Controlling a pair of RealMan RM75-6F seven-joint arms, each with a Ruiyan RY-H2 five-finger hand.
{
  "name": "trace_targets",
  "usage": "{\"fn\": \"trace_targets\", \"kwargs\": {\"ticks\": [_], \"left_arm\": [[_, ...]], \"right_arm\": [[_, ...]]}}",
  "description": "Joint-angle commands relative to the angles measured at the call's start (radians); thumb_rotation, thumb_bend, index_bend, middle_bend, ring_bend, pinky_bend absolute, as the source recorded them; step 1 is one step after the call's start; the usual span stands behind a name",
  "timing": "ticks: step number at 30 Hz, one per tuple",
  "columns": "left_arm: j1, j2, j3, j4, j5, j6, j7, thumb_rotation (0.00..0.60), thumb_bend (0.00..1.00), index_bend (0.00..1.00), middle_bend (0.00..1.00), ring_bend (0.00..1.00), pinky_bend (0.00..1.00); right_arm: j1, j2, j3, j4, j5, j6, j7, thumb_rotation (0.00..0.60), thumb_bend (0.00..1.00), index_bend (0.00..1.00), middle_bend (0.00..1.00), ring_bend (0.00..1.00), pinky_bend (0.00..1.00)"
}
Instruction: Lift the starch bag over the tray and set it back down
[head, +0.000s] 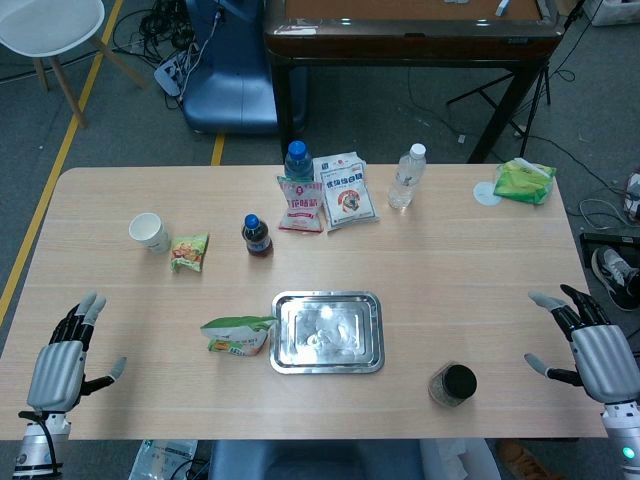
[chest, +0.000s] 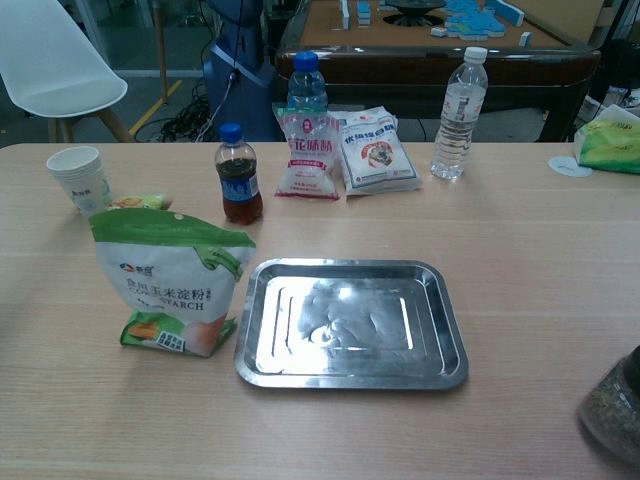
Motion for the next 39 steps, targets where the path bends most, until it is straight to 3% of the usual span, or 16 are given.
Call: {"fn": "trace_targets", "kwargs": {"ticks": [1,10,19,29,39], "left_arm": [[-0.02,0.007,-0.005,0.015,0.004,-0.028,-0.03,0.6,0.25,0.05,0.0,0.02,0.09],[-0.143,0.032,-0.011,0.091,0.003,-0.247,-0.264,0.6,0.25,0.04,0.0,0.02,0.09],[-0.265,-0.028,0.002,0.201,0.018,-0.427,-0.364,0.6,0.21,0.0,0.0,0.02,0.09],[-0.379,-0.167,-0.001,0.348,0.023,-0.545,-0.46,0.6,0.21,0.01,0.0,0.07,0.09],[-0.426,-0.256,0.015,0.455,0.043,-0.559,-0.563,0.6,0.21,0.07,0.05,0.14,0.16]], "right_arm": [[-0.001,0.017,0.01,-0.013,0.002,0.011,-0.006,0.6,0.14,0.19,0.29,0.1,0.13],[0.009,0.071,0.034,-0.069,0.002,0.024,-0.03,0.6,0.14,0.19,0.29,0.1,0.13],[0.003,0.077,0.029,-0.086,0.005,0.022,-0.043,0.6,0.14,0.19,0.29,0.1,0.13],[-0.013,0.072,0.021,-0.08,0.02,0.024,-0.044,0.6,0.14,0.19,0.29,0.1,0.13],[-0.02,0.07,0.02,-0.075,0.038,0.015,-0.043,0.6,0.14,0.19,0.3,0.1,0.13]]}}
